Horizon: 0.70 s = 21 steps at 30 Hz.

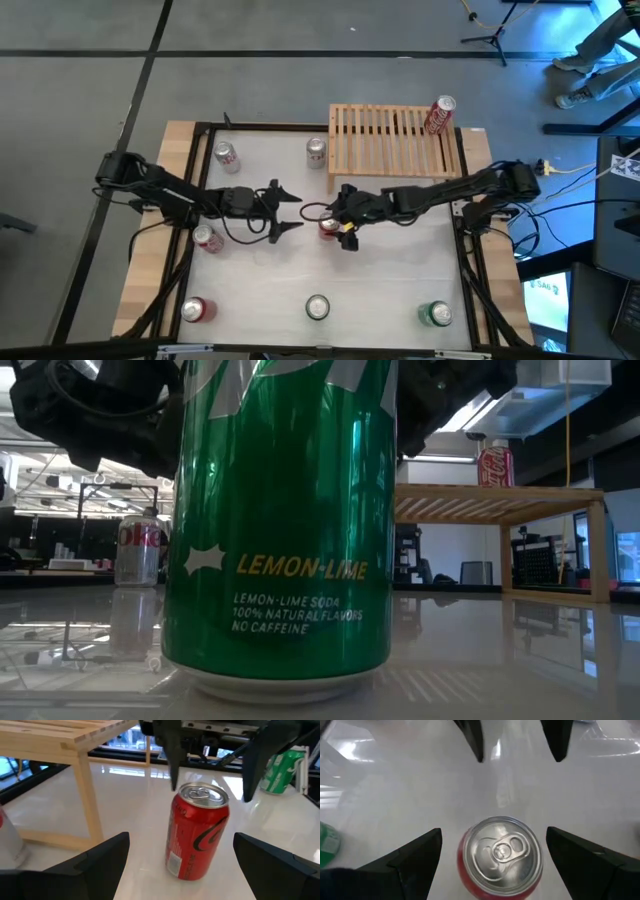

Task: Place canned beverage on shelf
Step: Put the right red black soda on the shelf

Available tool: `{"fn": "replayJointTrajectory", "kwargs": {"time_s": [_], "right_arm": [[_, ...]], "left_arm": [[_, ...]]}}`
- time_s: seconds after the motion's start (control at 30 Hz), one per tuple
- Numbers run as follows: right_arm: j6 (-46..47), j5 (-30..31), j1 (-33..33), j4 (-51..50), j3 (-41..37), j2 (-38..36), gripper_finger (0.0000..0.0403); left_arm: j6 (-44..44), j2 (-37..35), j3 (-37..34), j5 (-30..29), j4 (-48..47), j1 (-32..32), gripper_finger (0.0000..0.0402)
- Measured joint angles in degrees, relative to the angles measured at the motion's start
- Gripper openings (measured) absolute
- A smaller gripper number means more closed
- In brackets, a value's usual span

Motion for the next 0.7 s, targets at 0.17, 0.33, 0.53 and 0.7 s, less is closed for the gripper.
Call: {"fn": "replayJointTrajectory", "kwargs": {"time_s": [0.17,0.33,0.53,0.7], "right_arm": [[0.0,0.26,0.0,0.01,0.0,0.15,0.0353],[0.0,0.26,0.0,-0.12,0.0,0.15,0.0353],[0.07,0.28,0.0,-0.45,0.07,1.39,0.0353],[0.11,0.34,0.0,0.26,0.03,2.97,0.0353]], "left_arm": [[0.02,0.14,-0.02,0.45,0.2,-0.02,0.0347],[0.02,0.14,-0.02,0.45,0.2,-0.02,0.0347],[0.04,0.14,-0.02,0.47,0.2,-0.02,0.0347],[0.04,0.12,-0.02,0.91,0.49,0.0,0.0347]]}}
